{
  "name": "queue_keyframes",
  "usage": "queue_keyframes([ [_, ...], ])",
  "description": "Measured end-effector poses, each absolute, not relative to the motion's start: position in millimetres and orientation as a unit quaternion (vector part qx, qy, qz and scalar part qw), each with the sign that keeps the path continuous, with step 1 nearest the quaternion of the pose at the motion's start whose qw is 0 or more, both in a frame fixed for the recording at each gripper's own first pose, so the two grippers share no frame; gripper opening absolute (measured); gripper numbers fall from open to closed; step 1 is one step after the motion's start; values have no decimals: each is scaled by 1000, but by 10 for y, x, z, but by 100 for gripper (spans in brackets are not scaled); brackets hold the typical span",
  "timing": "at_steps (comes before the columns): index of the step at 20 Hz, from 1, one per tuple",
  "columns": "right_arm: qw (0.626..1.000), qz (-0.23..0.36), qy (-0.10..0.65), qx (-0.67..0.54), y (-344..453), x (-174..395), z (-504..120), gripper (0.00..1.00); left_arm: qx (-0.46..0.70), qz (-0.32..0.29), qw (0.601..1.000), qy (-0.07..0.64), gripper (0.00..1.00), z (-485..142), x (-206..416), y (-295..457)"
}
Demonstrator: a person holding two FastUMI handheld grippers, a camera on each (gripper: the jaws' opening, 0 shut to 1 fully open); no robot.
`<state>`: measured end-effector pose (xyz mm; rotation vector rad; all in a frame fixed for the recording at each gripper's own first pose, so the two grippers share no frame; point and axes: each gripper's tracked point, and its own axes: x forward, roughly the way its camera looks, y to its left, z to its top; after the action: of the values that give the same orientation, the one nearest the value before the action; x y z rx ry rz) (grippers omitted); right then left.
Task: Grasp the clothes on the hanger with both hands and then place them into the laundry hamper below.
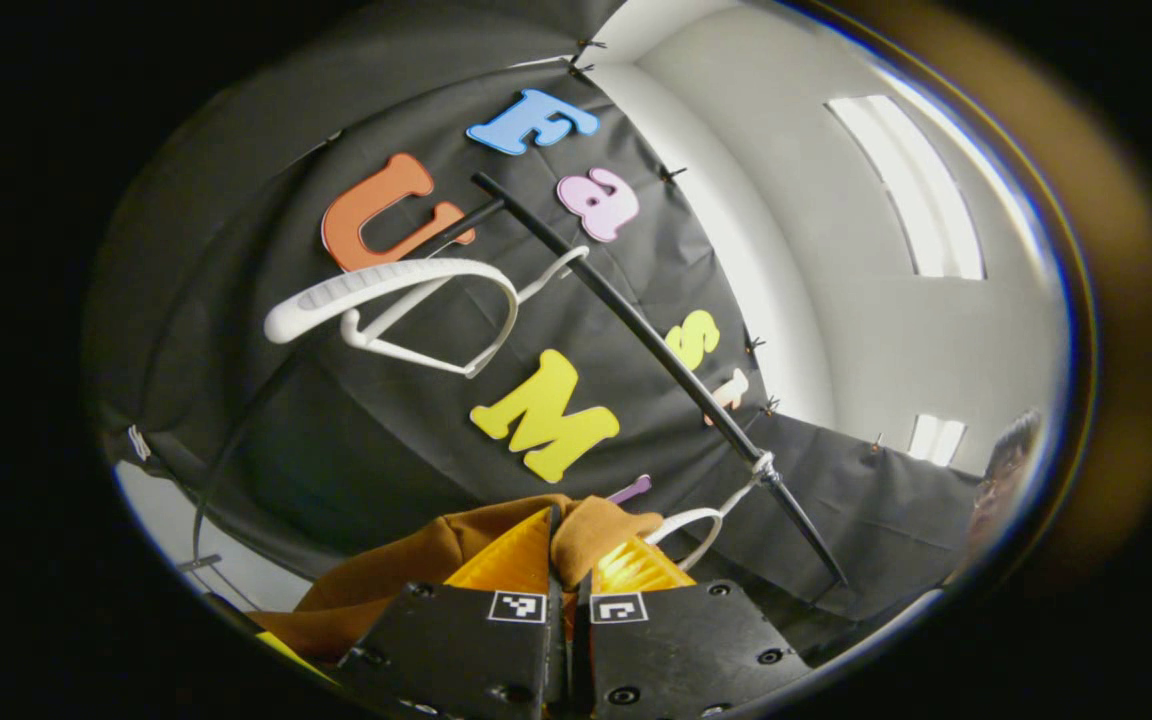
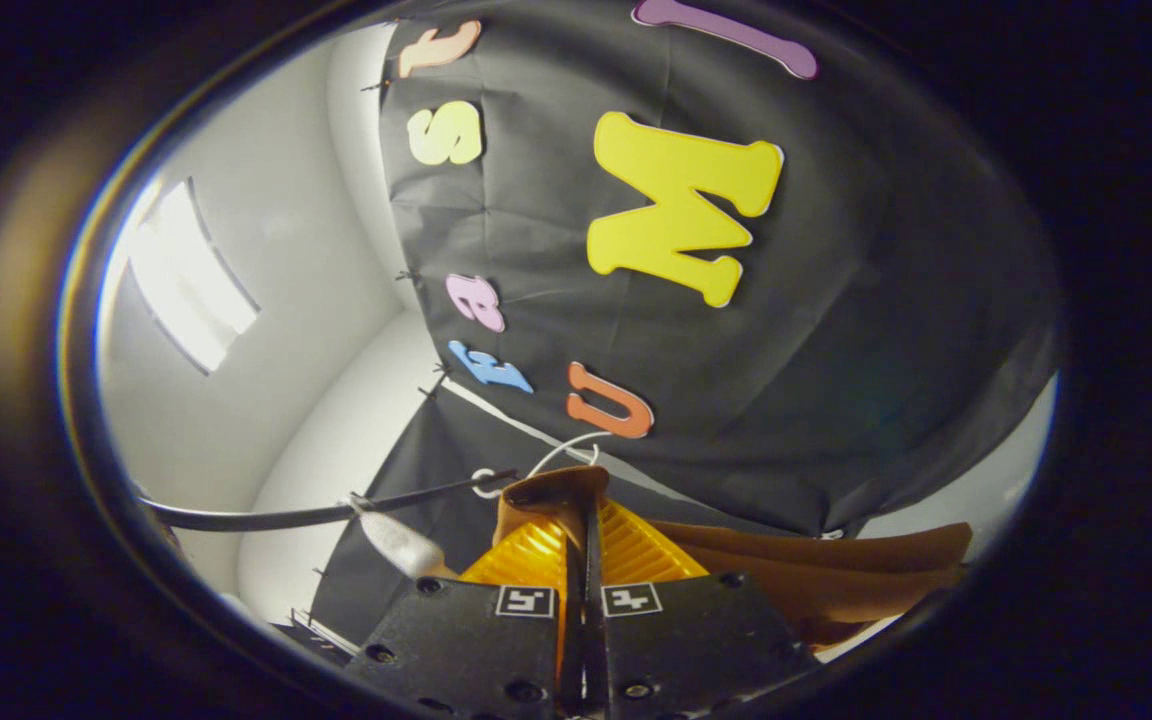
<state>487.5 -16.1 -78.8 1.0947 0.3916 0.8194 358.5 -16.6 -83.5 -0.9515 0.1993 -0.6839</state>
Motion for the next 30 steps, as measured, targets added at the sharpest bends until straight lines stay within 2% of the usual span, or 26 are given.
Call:
queue_keyframes([
  [2, 756, 373, 179, 507, -165, 4768, -840, 4, -446, -305, 833, 118, 2, -1050, 3482, -139],
  [11, 773, 364, 196, 481, -53, 4401, -1101, 4, -408, -279, 859, 133, 2, -1256, 3118, -295],
  [22, 796, 429, 211, 371, 1035, 3251, -871, 4, -326, -375, 858, 128, 2, -798, 2376, -1379],
  [23, 799, 438, 212, 354, 1138, 3146, -858, 4, -315, -379, 860, 132, 2, -788, 2342, -1465],
  [24, 800, 446, 215, 340, 1259, 3056, -851, 4, -301, -379, 864, 140, 9, -812, 2292, -1556],
  [25, 803, 452, 218, 323, 1354, 2967, -879, 4, -290, -378, 867, 144, 9, -828, 2245, -1613],
  [26, 808, 455, 220, 302, 1420, 2883, -910, 4, -281, -379, 870, 146, 2, -823, 2169, -1649],
  [28, 819, 456, 222, 269, 1504, 2736, -972, 4, -268, -376, 875, 149, 2, -867, 2062, -1685],
  [29, 823, 453, 225, 258, 1491, 2690, -1052, 4, -265, -368, 878, 151, 9, -909, 2043, -1687],
  [30, 826, 449, 230, 253, 1481, 2669, -1122, 4, -261, -364, 881, 153, 6, -968, 2015, -1708],
])
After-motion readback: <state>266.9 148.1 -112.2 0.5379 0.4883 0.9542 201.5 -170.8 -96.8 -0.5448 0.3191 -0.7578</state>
